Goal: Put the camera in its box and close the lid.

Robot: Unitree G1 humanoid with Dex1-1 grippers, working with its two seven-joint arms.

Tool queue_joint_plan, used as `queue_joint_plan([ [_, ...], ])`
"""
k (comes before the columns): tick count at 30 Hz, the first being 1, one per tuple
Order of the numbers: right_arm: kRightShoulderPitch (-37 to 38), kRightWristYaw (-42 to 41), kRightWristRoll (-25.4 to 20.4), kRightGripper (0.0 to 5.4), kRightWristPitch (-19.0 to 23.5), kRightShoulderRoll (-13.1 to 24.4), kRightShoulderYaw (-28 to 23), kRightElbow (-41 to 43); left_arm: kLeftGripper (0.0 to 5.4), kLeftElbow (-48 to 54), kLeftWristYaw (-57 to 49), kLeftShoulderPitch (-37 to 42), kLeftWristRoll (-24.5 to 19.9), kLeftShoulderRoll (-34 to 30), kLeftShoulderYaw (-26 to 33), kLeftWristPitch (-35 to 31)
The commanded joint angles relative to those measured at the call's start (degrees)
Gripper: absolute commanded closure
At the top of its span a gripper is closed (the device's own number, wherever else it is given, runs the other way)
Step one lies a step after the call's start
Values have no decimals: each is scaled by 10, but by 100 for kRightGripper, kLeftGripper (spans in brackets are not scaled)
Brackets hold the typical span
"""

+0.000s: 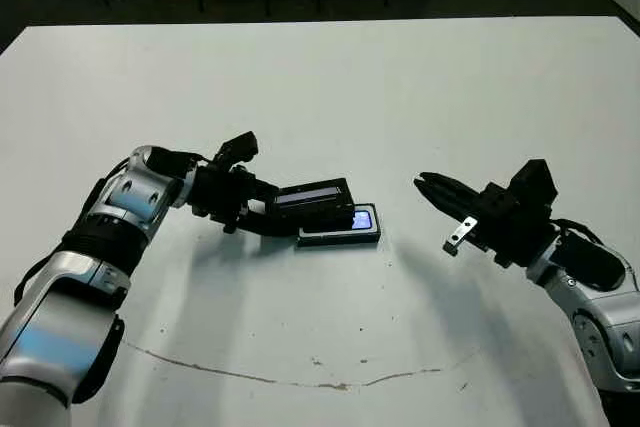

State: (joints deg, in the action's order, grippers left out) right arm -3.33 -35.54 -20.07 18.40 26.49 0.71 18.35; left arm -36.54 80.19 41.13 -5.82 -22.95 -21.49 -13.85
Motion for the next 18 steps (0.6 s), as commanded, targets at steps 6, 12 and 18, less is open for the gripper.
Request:
queue_joint_plan([
  [6, 9, -1, 6, 540, 3, 4, -4, -7, 268, 8, 15, -12, 35, -6, -27, 4],
  [12, 10, -9, -2, 540, -8, -4, -6, -21, 268, 11, 22, -16, 31, -7, -23, -1],
  [18, 12, -8, -2, 540, -3, -2, -8, -17, 268, 19, 4, -25, 34, -8, -18, -3],
])
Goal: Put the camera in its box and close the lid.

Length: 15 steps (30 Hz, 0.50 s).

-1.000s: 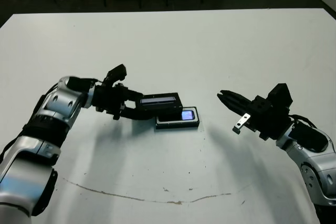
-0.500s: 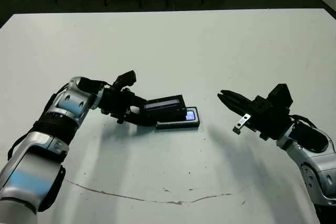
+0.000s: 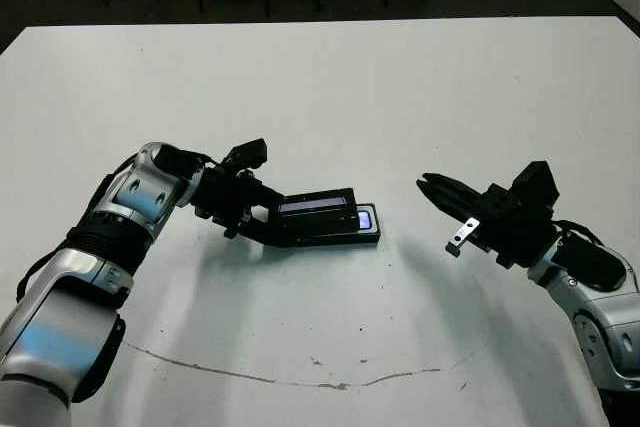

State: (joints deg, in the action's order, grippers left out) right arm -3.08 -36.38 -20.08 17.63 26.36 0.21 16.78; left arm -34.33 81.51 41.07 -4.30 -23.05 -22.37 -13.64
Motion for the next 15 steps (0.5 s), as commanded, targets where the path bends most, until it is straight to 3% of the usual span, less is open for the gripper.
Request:
queue_joint_plan([
  [1, 10, 2, 1, 540, 7, 1, -2, 2, 268, -2, -13, -27, 18, -6, -8, -7],
  [15, 8, 6, 3, 540, 14, 3, -2, 8, 268, 17, -18, -50, 16, 0, -18, -26],
])
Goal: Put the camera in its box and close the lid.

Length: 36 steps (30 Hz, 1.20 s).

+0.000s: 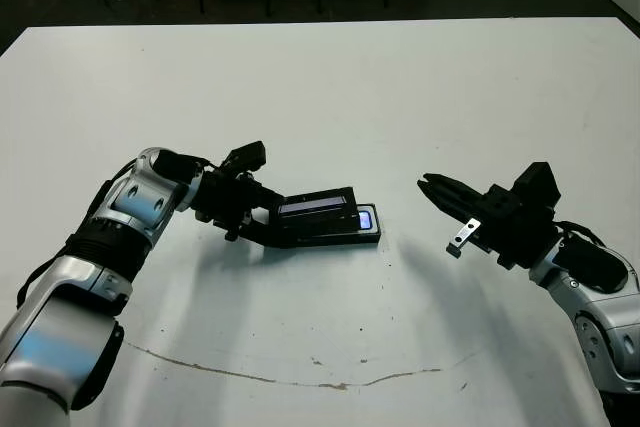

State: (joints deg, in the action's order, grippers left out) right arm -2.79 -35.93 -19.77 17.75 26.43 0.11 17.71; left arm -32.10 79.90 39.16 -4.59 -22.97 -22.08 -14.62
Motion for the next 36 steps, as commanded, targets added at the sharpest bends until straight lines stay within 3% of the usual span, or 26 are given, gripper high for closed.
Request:
queue_joint_plan([
  [1, 6, -1, 1, 540, 4, 1, -1, -6, 268, -2, 0, -31, 20, -2, -22, -16],
  [16, 2, 2, -1, 540, 21, 1, 0, -2, 268, 26, 13, -23, 21, -34, -31, -26],
  [25, 4, -1, 1, 540, 12, 0, 0, -5, 268, 13, -32, -32, 27, -14, -29, -20],
  [31, 9, 7, 0, 540, 28, 4, -2, 18, 268, 19, -58, -38, 36, 1, -38, -10],
  [36, 12, -3, -3, 540, 5, -1, -4, 6, 268, 21, -63, -36, 40, 8, -47, -12],
])
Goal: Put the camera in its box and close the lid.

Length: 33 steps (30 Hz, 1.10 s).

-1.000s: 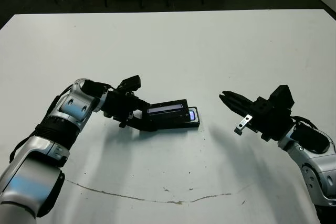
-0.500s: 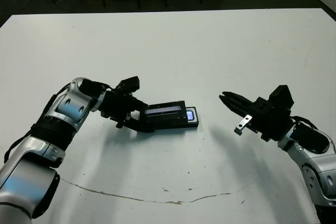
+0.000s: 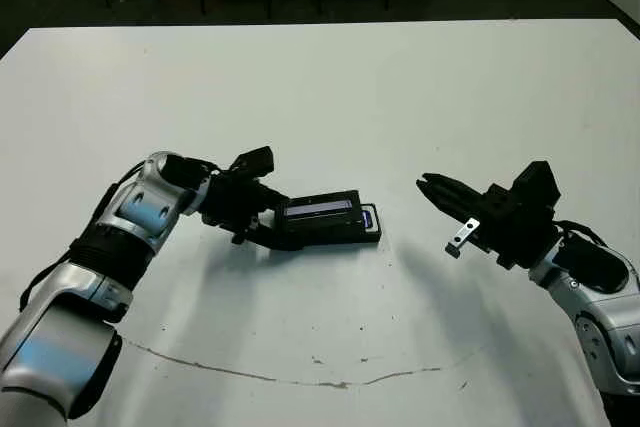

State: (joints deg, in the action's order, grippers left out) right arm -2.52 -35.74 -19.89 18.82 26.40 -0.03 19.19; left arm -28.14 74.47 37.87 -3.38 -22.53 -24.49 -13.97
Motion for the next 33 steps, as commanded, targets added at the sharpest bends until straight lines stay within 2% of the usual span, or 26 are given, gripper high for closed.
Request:
queue_joint_plan([
  [1, 9, -7, -1, 540, -9, 0, -2, -10, 268, -20, -7, -21, 28, 5, -25, -25],
  [8, 12, -6, -6, 540, -5, -2, -3, -9, 268, -32, 7, 9, 31, 22, -46, -62],
  [12, 14, -13, -5, 540, -21, -3, -3, -14, 268, -34, 4, 21, 45, 35, -64, -56],
  [22, 19, -14, -11, 540, -23, -4, -3, -10, 268, -72, 8, 45, 60, 76, -87, -46],
  [33, 21, -14, -8, 540, -29, -5, -1, -12, 268, -84, 13, 49, 78, 82, -99, -44],
])
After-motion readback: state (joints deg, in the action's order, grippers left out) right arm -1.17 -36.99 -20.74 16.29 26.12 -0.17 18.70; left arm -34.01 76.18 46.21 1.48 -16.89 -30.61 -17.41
